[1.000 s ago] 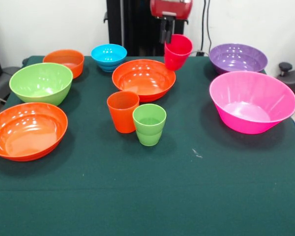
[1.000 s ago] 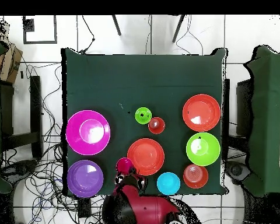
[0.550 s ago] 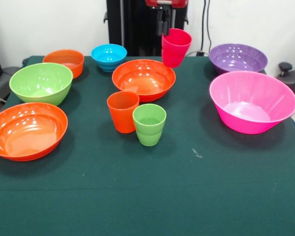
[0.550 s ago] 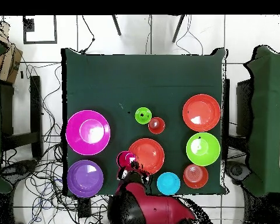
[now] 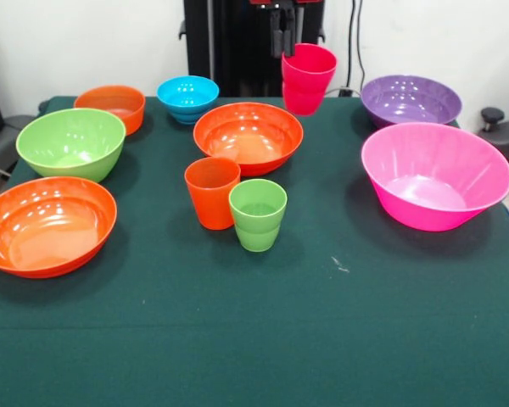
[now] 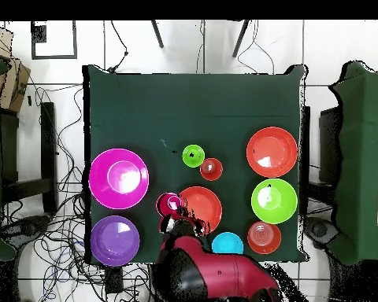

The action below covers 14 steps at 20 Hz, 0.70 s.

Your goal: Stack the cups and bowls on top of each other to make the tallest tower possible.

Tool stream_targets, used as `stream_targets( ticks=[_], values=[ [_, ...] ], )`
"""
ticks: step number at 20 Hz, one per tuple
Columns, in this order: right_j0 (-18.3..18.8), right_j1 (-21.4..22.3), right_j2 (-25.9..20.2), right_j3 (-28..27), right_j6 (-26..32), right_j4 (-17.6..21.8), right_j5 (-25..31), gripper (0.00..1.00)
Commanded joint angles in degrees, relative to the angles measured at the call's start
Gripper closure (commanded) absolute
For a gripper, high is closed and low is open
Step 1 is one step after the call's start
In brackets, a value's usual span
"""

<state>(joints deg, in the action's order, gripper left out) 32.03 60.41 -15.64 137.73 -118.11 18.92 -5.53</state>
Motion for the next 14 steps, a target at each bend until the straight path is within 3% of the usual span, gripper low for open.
stream_targets(
  ticks=[1, 7, 14],
  values=[
    [4.5, 0.6, -12.2, -0.9, 3.1, 2.9, 10.2, 1.0],
    [8.4, -1.0, -15.3, -2.7, 5.3, 4.8, 12.2, 1.0],
    [10.6, -4.3, -17.4, -6.8, 6.8, 7.2, 14.8, 1.0]
  ],
)
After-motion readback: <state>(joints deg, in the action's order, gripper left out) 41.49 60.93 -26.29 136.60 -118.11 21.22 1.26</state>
